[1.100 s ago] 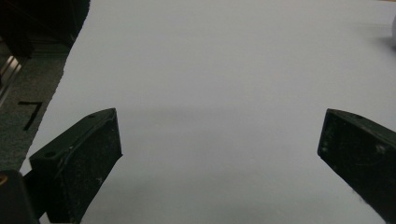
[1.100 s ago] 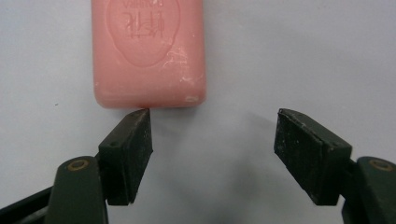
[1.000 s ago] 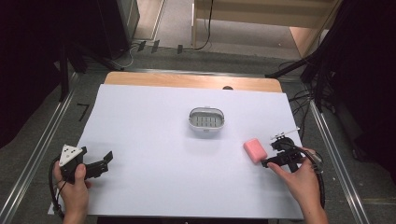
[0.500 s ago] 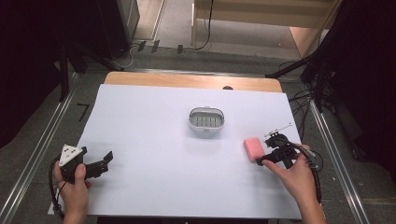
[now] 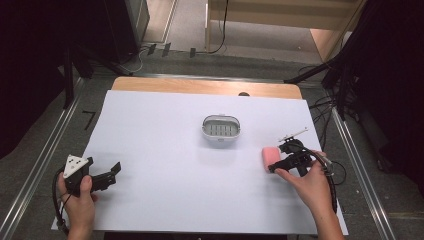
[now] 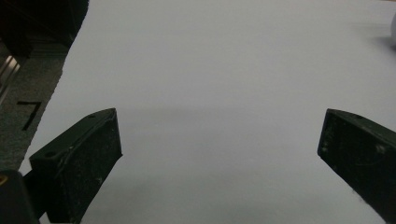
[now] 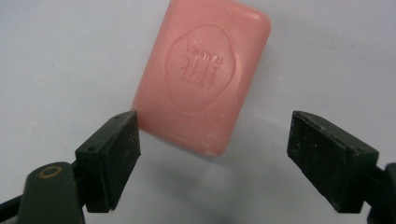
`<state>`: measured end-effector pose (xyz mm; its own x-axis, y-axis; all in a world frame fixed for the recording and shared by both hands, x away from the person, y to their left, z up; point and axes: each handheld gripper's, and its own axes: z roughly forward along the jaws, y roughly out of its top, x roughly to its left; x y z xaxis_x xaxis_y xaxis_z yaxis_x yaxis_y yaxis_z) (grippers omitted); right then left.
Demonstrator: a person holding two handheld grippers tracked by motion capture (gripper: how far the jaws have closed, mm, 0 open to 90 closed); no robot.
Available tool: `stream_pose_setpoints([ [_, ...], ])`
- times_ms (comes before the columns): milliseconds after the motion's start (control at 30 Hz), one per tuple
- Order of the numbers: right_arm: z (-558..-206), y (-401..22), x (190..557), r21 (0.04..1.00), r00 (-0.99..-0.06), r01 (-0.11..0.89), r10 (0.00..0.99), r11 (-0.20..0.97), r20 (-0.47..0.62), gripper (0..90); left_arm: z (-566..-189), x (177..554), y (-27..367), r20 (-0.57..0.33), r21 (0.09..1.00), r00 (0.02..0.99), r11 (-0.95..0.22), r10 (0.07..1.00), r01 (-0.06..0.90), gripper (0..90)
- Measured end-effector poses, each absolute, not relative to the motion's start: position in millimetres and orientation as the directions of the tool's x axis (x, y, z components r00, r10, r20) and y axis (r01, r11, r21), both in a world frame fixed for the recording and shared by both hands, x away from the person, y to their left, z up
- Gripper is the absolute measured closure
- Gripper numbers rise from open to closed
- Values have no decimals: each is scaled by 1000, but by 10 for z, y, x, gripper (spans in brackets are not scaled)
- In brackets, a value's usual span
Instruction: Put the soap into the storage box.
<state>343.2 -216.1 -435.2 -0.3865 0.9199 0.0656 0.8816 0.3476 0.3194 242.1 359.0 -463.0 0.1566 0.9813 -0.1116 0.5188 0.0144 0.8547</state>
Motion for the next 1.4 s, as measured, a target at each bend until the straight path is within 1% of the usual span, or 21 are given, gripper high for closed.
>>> stream_pose_setpoints([
  [67,-4352,-2146,3454,321,-370,888,926,330,71,160,-4630,2421,3591,-110,854,157,13,981,520,0],
  [267,-4366,-2093,3509,323,-310,909,945,263,104,166,-4631,2423,3591,-111,854,157,13,981,519,0],
  [367,-4390,-2027,3504,317,-287,915,955,250,75,168,-4631,2423,3591,-111,854,158,13,981,520,0],
  [433,-4414,-1984,3519,298,-256,927,964,226,65,168,-4631,2423,3591,-112,854,158,14,981,520,0],
  [533,-4437,-1969,3556,279,-220,942,971,186,97,170,-4631,2423,3591,-112,854,158,14,981,520,0],
  [700,-4433,-1972,3621,271,-152,957,976,107,153,235,-4631,2424,3592,-112,853,157,14,981,521,0],
  [800,-4433,-1978,3651,268,-118,961,979,70,165,286,-4630,2424,3592,-112,853,157,14,981,522,0],
  [1233,-4464,-1933,3702,240,-80,970,985,42,151,357,-4630,2425,3592,-112,852,158,13,981,523,0],
  [1400,-4480,-1919,3710,221,-76,974,987,43,142,359,-4630,2425,3592,-112,852,158,13,981,523,0],
])
